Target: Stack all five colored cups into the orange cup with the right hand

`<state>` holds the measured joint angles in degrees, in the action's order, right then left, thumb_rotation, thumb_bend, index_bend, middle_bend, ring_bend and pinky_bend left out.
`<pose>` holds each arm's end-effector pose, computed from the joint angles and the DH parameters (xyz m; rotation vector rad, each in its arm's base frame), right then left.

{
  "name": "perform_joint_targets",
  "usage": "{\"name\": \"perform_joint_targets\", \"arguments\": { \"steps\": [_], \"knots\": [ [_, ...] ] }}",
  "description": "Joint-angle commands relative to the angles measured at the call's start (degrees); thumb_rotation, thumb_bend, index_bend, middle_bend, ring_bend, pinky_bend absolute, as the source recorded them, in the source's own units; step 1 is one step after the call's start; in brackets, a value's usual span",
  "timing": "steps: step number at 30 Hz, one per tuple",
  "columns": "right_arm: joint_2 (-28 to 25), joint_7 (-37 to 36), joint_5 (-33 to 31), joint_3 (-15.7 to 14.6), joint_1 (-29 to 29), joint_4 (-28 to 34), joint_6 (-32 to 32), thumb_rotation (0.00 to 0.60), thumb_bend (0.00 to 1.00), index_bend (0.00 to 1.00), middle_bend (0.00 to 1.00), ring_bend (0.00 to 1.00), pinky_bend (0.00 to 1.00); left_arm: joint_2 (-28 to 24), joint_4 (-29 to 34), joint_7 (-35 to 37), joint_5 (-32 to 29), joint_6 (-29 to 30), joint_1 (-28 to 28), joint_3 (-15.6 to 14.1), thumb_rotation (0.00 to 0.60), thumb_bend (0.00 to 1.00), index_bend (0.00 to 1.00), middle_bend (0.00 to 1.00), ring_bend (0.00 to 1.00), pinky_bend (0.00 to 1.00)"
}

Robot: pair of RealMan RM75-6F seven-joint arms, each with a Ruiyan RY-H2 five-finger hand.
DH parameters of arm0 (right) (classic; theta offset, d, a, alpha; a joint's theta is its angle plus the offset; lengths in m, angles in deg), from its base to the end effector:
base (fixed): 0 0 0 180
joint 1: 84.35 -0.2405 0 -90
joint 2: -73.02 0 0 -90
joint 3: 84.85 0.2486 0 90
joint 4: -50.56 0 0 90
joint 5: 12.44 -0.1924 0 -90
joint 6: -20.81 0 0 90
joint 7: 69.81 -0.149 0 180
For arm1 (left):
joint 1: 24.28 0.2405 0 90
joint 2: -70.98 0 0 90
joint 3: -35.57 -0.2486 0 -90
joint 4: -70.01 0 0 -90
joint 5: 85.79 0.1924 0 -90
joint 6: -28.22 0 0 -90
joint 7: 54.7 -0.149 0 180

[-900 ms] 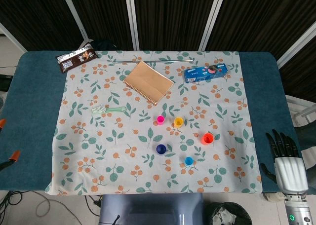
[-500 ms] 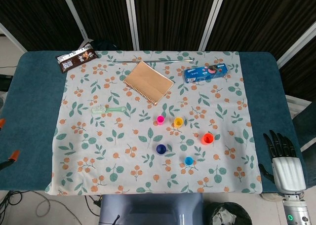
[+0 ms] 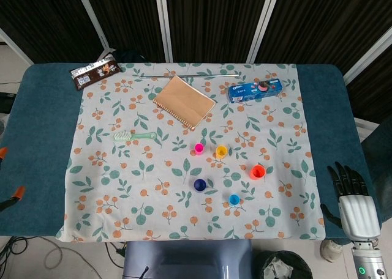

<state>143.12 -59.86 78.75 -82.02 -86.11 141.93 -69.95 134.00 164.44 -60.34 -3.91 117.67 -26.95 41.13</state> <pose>-0.2838 -0.1670 0.1507 1.3944 -0.7625 0.9064 -0.3004 0.1799 0.1959 -1.2614 -0.8060 -0.8539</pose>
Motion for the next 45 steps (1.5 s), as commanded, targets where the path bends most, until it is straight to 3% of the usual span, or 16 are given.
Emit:
{"name": "perform_joint_targets", "arguments": {
  "steps": [1,6,13,20,28,38,45],
  "knots": [
    [-0.6,-1.58,0.35,-0.31,-0.15,0.94,0.42,0.6,0.31,0.0,0.0,0.02,0.11,-0.02,0.11,0.11,-0.16,0.12,0.09,0.09,0.6,0.21,0.07,0.0,0.0,0.0],
    [-3.62,-3.65,2.43,-0.18,-2.38,3.67,2.75,0.6,0.31,0.0,0.0,0.02,0.11,-0.01,0.21,0.0,-0.24,-0.02,0.07,0.05,0.6,0.21,0.08,0.0,0.0,0.0],
    [-12.33,-6.0,2.33,3.06,-11.7,12.84,15.27,0.6,0.31,0.02,0.0,0.02,0.11,0.09,0.55,0.08,-0.69,-0.27,0.04,0.16,0.6,0.23,0.08,0.0,0.0,0.0],
    [-14.27,-3.9,-1.61,6.22,-19.86,18.53,26.91,0.6,0.31,0.13,0.0,0.03,0.11,0.1,0.57,0.15,-0.89,-0.5,0.02,0.14,0.6,0.23,0.08,0.0,0.0,0.0],
    [-6.92,3.29,-10.59,9.33,-27.1,20.65,34.65,0.6,0.36,0.28,0.0,0.05,0.11,-0.04,0.61,0.69,-1.37,-0.83,0.05,0.21,0.6,0.23,0.08,0.0,0.0,0.0],
    [5.43,12.79,-22.65,10.46,-33.68,15.87,37.68,0.6,0.36,0.29,0.0,0.05,0.11,-0.26,0.6,1.6,-2.13,-1.49,-0.07,0.45,0.6,0.23,0.08,0.0,0.0,0.0],
    [10.61,18.86,-25.79,9.67,-36.07,13.96,36.41,0.6,0.36,0.29,0.0,0.05,0.11,-0.26,0.48,1.88,-2.63,-1.98,-0.2,0.57,0.6,0.23,0.08,0.0,0.0,0.0]
  ]
}}
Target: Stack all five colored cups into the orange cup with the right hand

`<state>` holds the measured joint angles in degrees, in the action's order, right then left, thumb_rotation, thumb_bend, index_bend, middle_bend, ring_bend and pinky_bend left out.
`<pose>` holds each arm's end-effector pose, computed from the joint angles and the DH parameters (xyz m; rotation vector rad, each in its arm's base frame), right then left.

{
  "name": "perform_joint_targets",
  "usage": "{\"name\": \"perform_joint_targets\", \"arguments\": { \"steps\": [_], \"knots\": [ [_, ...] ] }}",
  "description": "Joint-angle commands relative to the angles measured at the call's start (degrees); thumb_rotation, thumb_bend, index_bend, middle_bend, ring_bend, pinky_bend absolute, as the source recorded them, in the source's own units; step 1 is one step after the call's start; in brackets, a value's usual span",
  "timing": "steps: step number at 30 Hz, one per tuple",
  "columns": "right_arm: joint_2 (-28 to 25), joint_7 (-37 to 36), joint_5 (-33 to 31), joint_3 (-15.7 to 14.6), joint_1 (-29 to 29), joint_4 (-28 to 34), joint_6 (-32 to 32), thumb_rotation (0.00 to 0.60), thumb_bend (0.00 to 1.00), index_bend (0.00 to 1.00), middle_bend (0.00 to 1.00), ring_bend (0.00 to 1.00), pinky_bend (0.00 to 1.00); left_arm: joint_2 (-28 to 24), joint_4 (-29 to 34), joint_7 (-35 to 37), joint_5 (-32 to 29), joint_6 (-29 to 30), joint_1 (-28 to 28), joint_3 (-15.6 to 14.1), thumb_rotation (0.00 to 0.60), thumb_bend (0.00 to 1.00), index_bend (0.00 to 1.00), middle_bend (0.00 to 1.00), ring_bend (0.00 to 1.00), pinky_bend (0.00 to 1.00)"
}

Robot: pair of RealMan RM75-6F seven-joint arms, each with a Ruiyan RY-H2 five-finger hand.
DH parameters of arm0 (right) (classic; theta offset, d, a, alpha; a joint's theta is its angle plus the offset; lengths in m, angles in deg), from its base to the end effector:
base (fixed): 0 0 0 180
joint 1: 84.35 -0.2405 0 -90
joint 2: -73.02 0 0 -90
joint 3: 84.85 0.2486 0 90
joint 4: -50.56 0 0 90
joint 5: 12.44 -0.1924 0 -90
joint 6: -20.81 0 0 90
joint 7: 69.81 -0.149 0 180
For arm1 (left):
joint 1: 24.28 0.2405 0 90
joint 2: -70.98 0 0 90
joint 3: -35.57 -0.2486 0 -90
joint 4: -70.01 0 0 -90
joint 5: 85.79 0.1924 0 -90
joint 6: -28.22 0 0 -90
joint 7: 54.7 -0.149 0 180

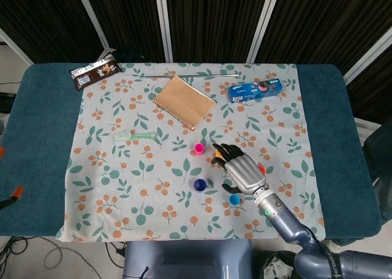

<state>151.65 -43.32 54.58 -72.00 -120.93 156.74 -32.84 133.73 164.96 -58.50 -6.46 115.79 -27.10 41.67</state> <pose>-0.1076 -0.2923 0.0369 1.9720 -0.9538 1.0114 -0.3057 0.1820 0.1958 -1.2286 -0.8673 -0.8509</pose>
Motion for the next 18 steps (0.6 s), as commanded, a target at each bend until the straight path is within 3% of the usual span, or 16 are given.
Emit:
{"name": "perform_joint_targets", "arguments": {
  "steps": [1,18],
  "knots": [
    [2.57,2.89,-2.02,-0.47,-1.51,-0.92,-0.84,0.6,0.36,0.29,0.0,0.05,0.11,0.0,-0.04,0.08,-0.15,-0.18,-0.06,0.04,0.6,0.23,0.08,0.0,0.0,0.0],
    [10.65,15.94,-1.78,-4.59,-3.94,-4.28,-5.82,0.6,0.36,0.29,0.0,0.05,0.11,-0.19,0.4,0.54,-0.55,-0.6,-0.08,0.03,0.6,0.23,0.08,0.0,0.0,0.0]
  ]
}}
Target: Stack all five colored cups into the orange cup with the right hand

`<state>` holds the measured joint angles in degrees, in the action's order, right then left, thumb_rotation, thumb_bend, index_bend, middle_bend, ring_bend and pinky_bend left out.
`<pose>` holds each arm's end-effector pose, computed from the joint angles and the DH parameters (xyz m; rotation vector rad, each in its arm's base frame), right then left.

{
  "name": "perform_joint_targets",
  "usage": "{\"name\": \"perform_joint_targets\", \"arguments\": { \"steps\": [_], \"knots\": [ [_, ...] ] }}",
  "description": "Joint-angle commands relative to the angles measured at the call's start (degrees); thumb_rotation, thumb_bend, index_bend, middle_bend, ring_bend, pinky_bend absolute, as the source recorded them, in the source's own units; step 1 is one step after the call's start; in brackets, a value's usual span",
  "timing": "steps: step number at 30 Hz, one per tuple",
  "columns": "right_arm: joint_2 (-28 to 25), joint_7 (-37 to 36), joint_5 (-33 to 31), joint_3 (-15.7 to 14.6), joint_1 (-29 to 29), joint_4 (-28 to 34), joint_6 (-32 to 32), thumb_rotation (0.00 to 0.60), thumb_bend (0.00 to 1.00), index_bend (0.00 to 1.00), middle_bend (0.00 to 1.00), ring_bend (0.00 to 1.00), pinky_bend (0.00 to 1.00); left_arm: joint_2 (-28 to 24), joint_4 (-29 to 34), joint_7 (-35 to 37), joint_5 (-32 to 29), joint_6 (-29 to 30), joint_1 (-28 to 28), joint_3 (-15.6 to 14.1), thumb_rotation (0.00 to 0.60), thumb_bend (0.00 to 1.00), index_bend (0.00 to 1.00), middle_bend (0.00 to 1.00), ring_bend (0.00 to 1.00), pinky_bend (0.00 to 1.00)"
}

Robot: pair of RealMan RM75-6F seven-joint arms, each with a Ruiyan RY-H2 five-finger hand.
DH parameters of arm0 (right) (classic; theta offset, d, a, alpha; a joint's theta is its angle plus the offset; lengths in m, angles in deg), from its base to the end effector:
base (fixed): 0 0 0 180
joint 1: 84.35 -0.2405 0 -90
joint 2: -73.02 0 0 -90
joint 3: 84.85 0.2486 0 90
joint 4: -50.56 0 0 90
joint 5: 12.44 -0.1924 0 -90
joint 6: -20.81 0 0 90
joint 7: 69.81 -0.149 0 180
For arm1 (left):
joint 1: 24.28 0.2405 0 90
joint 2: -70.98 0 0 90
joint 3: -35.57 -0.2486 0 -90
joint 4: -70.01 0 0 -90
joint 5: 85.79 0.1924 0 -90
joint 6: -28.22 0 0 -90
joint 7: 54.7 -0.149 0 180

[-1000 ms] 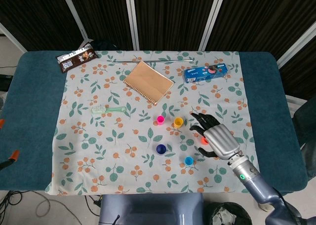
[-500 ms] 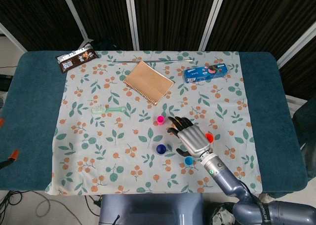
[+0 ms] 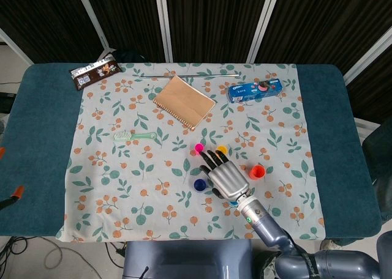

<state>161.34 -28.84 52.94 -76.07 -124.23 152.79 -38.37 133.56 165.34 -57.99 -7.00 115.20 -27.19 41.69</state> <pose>-0.0922 -0.2813 -0.0052 2.0341 -0.7473 0.9277 -0.3062 0.1824 0.1951 -1.2236 -0.8870 -0.8521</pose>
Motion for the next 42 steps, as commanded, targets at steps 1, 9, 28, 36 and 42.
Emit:
{"name": "perform_joint_targets", "arguments": {
  "steps": [1,9,28,36,42],
  "knots": [
    [1.24,1.88,-0.31,-0.64,-0.81,-0.35,-0.27,0.6,0.36,0.29,0.0,0.05,0.11,-0.03,0.02,0.04,-0.05,-0.04,0.0,0.0,0.6,0.23,0.08,0.0,0.0,0.0],
    [2.58,4.22,-2.36,-1.33,-1.9,-0.89,0.24,0.6,0.36,0.29,0.0,0.05,0.11,-0.09,-0.04,0.25,-0.23,-0.19,-0.05,0.07,0.6,0.23,0.08,0.0,0.0,0.0],
    [4.81,6.37,-4.83,-2.67,-3.17,-3.31,-0.32,0.6,0.36,0.29,0.0,0.05,0.11,-0.08,-0.13,0.36,-0.49,-0.43,-0.18,0.17,0.6,0.23,0.08,0.0,0.0,0.0],
    [6.01,5.9,-4.7,-2.65,-3.75,-4.73,-0.35,0.6,0.36,0.29,0.0,0.05,0.11,-0.03,-0.11,0.29,-0.71,-0.43,-0.17,0.25,0.6,0.23,0.08,0.0,0.0,0.0],
    [6.86,5.98,-4.93,-2.51,-4.31,-5.93,-0.25,0.6,0.37,0.3,0.0,0.06,0.11,-0.04,-0.09,0.33,-0.95,-0.49,-0.21,0.38,0.6,0.23,0.08,0.0,0.0,0.0]
  ]
}}
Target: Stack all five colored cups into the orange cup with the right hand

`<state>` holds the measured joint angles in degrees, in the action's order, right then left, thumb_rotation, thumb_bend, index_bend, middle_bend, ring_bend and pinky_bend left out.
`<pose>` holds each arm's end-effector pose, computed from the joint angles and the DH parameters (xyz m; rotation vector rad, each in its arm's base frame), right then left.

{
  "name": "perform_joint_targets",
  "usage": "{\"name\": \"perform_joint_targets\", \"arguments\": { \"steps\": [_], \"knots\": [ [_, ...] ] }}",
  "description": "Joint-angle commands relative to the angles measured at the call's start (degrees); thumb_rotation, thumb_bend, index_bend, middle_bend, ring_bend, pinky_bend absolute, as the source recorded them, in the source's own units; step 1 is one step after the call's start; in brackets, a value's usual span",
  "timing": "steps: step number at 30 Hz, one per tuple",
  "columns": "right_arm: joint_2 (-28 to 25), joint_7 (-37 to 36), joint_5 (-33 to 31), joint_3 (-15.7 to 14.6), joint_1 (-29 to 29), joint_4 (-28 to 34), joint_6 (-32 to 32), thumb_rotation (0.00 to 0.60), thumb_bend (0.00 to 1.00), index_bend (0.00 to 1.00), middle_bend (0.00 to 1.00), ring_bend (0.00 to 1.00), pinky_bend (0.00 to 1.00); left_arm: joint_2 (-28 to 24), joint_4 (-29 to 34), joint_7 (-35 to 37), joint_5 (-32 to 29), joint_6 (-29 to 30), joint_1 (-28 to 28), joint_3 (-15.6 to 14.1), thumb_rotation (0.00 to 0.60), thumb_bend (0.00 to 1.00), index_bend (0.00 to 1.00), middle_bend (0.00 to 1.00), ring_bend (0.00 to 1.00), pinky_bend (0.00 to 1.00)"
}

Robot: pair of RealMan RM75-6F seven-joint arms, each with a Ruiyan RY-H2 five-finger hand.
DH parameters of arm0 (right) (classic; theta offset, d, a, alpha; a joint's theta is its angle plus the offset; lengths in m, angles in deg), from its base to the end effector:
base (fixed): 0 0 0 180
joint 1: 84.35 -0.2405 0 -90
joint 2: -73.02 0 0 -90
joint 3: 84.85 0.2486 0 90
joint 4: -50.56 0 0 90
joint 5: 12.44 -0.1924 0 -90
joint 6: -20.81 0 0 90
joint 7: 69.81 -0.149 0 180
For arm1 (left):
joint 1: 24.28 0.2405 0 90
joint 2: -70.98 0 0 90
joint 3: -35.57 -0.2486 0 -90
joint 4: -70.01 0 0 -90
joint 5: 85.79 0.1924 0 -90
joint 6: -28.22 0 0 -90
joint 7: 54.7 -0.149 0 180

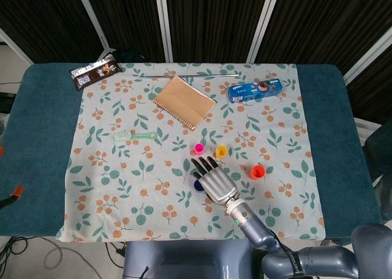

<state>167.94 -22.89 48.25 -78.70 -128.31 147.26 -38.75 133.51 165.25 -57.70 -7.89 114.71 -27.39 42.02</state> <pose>-0.0870 -0.2793 -0.0424 2.1006 -0.6798 0.8276 -0.3080 0.1843 0.1961 -1.2127 -0.8957 -0.8489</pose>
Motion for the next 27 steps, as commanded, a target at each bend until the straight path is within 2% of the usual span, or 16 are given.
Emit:
{"name": "perform_joint_targets", "arguments": {
  "steps": [1,7,20,27],
  "knots": [
    [0.38,0.06,-0.42,0.19,-0.36,-0.62,0.21,0.6,0.38,0.3,0.0,0.06,0.11,-0.01,-0.01,0.07,-0.13,0.01,-0.01,0.09,0.6,0.23,0.08,0.0,0.0,0.0],
    [0.79,0.17,-0.77,0.41,-1.0,-1.05,0.52,0.6,0.43,0.33,0.0,0.06,0.11,0.0,-0.01,0.1,-0.37,-0.1,-0.07,0.21,0.6,0.23,0.08,0.0,0.0,0.0],
    [1.28,0.57,-1.45,0.08,-1.56,-1.51,0.4,0.6,0.43,0.34,0.0,0.06,0.12,-0.06,-0.05,0.28,-0.41,-0.11,-0.07,0.24,0.6,0.23,0.08,0.0,0.0,0.0],
    [1.44,0.36,-1.58,-0.08,-1.76,-1.73,0.38,0.6,0.43,0.41,0.0,0.07,0.12,-0.03,-0.02,0.28,-0.57,-0.1,-0.07,0.31,0.6,0.23,0.08,0.0,0.0,0.0]
  ]
}}
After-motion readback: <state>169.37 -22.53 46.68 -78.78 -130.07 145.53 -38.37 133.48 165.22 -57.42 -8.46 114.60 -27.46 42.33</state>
